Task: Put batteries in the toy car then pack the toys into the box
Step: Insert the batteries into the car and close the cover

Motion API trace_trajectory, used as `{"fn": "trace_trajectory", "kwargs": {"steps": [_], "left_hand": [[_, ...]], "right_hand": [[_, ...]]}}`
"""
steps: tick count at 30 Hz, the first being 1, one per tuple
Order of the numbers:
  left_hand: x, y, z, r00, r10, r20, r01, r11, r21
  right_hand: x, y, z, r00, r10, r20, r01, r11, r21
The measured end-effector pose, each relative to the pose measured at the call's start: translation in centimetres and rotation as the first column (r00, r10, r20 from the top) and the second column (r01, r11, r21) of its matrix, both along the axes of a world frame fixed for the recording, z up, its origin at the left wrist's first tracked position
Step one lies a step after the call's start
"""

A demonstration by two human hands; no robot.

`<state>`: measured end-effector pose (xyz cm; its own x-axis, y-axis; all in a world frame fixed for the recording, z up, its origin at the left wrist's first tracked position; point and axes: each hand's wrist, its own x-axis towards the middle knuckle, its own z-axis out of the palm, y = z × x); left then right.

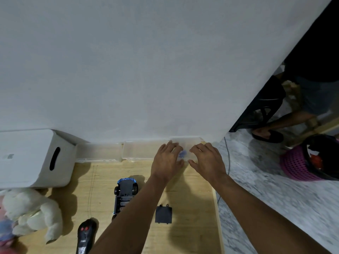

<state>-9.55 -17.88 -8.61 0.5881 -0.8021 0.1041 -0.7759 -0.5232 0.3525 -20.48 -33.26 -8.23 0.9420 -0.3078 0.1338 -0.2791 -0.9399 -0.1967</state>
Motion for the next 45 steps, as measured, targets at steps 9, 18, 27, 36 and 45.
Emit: {"fn": "trace_trajectory", "kwargs": {"steps": [9,18,27,36,45], "left_hand": [[-0.3,-0.3,0.3,0.999,0.017,-0.028,-0.013,0.994,0.108],[2.4,5.6,5.9,0.986,0.004,-0.166,0.020,0.990,0.141],[5.1,19.0,8.1,0.914,0.115,-0.389,-0.058,0.986,0.156],[2.1,27.3,3.3,0.717,0.112,-0.688,0.015,0.984,0.176],[0.3,26.9,0.0,0.627,0.094,-0.773,-0.015,0.994,0.109]], "right_hand": [[0.3,0.2,0.4,0.999,-0.010,-0.043,0.010,1.000,0.005],[1.7,2.6,3.7,0.957,-0.104,-0.270,0.102,0.995,-0.021],[2.1,12.1,6.7,0.989,-0.009,-0.145,0.066,0.917,0.393],[1.9,19.0,3.5,0.948,-0.100,-0.301,0.220,0.892,0.396],[3.1,19.0,0.1,0.910,-0.084,-0.406,0.182,0.961,0.208]]}}
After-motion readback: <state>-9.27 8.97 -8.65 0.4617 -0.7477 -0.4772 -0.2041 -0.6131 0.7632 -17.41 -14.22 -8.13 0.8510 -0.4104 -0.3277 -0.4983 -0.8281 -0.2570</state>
